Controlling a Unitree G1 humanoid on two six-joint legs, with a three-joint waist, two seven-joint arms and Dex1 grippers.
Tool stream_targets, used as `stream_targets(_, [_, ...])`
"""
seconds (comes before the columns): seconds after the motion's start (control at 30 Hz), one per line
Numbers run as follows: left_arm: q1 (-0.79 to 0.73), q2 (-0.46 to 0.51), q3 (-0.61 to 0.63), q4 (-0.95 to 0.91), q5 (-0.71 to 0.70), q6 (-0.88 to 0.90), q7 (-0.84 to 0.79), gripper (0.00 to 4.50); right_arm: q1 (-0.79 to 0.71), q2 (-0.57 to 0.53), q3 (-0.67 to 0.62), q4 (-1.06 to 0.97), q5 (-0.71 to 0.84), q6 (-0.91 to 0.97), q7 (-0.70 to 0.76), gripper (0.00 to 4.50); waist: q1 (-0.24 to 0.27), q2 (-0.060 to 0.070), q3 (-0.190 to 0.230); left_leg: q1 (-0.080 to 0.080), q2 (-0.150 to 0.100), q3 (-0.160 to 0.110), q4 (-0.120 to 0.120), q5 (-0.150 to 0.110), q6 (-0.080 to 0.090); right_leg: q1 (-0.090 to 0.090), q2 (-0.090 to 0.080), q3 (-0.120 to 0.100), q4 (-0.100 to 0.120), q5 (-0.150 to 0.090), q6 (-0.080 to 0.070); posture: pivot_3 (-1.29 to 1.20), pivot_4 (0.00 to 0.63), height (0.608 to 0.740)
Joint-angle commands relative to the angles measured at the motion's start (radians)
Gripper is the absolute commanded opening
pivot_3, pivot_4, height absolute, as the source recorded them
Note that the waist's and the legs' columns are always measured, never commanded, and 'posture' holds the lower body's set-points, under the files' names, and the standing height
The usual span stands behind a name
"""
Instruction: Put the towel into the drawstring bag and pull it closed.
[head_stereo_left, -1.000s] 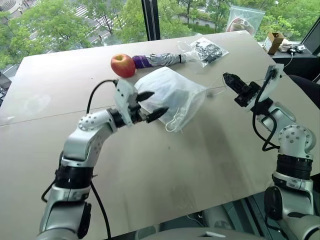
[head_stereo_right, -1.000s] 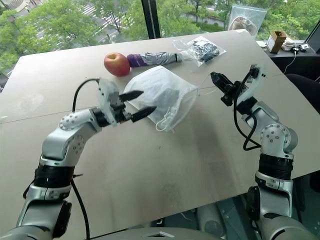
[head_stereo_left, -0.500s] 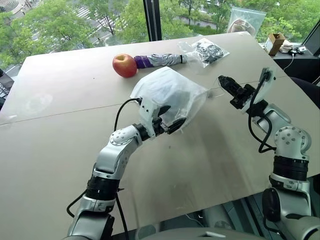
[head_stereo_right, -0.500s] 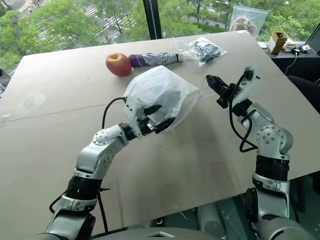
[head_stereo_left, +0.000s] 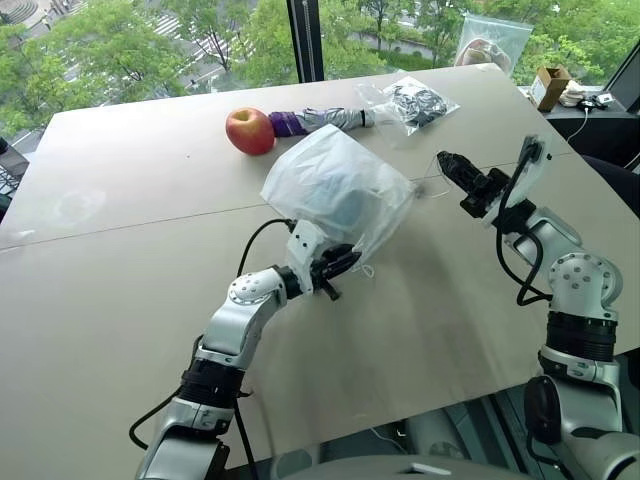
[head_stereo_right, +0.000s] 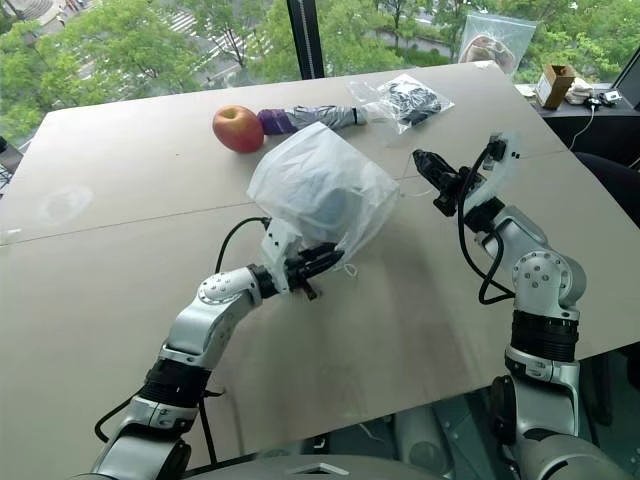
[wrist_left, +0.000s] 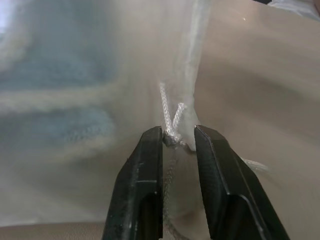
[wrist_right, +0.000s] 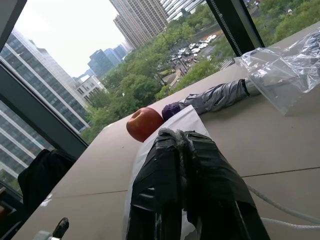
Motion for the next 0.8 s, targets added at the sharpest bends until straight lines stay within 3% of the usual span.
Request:
stream_targets(0.03, [-0.012,-0.003,-0.010,0.014,0.030,-0.029,-0.002,0.88,-0.010,-0.005,-0.010,-0.040,0.012,-0.022,0.004,0.00,0.000,0.000,0.000,0.000,0.000,0.000,0.000,0.000,0.000,0.000,0.000,0.000,0.000,0.000,0.000,0.00,0.150,0.740])
stream_targets(0.33, [-0.018,-0.016,-0.001,0.037,0.043,-0.021,0.003,0.88,-0.013,-0.005,-0.009,-0.035,0.008,-0.027,0.004,0.00,0.000,0.000,-0.001,0.001,0.000,0.000,0.000,0.000,0.000,0.001,0.000,0.000,0.000,0.000,0.000,0.00,0.150,0.740])
stream_targets(0.37, [-0.018,-0.016,-0.001,0.038,0.047,-0.024,0.006,0.33,-0.014,-0.005,-0.008,-0.035,0.007,-0.028,0.004,0.00,0.000,0.000,-0.001,0.001,0.000,0.000,0.000,0.000,0.000,0.001,0.000,0.000,0.000,0.000,0.000,0.00,0.150,0.740])
stream_targets(0.47, [-0.020,-0.014,-0.001,0.044,0.077,-0.063,0.022,0.03,-0.017,-0.006,-0.008,-0.030,0.006,-0.028,0.006,0.00,0.000,0.000,-0.001,0.001,0.000,0.000,0.000,0.000,0.000,0.001,0.000,0.000,0.000,0.000,0.000,0.00,0.150,0.740])
stream_targets(0.7, [0.014,-0.020,0.075,-0.033,0.136,-0.273,0.125,0.03,-0.024,-0.018,-0.016,0.000,-0.013,-0.044,0.009,0.00,-0.002,0.000,-0.001,0.001,0.000,0.000,0.000,0.000,0.000,0.000,0.000,0.000,0.001,0.000,0.000,0.00,0.150,0.740])
stream_targets(0.8, [0.029,-0.028,0.160,-0.063,0.209,-0.390,0.280,0.03,-0.037,-0.020,-0.036,0.052,-0.054,-0.095,-0.021,0.00,0.001,0.000,-0.001,0.001,0.001,0.000,0.000,0.000,0.000,0.000,0.000,0.000,0.000,0.000,0.000,0.00,0.150,0.740])
